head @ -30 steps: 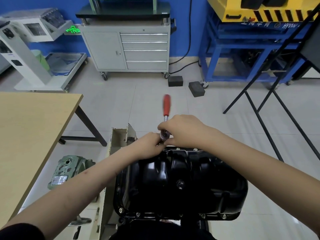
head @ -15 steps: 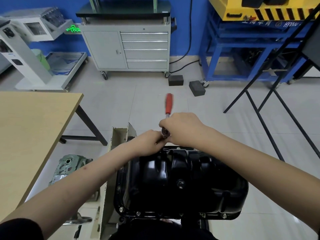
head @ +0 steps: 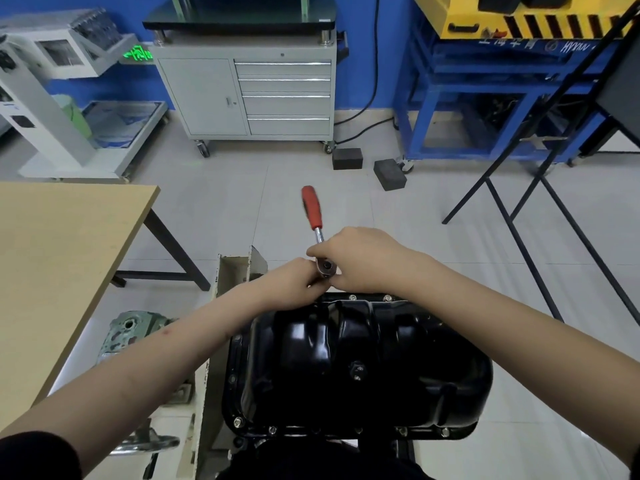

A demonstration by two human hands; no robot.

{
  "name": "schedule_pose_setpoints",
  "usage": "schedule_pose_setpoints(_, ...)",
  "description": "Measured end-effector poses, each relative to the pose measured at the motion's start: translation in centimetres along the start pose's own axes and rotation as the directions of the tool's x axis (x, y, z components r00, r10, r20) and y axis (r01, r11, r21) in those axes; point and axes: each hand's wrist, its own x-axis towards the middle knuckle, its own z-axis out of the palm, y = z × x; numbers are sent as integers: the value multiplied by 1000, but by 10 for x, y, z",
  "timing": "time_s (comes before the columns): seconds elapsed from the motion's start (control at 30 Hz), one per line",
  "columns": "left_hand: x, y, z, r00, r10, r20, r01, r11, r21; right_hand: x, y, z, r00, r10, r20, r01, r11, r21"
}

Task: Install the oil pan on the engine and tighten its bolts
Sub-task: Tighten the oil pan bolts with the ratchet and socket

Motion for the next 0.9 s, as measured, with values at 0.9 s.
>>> schedule_pose_setpoints(0.9,-5,6,-3,1000,12,-24,-10,995,97,-3,1,0,999,5,39,-5,1000,7)
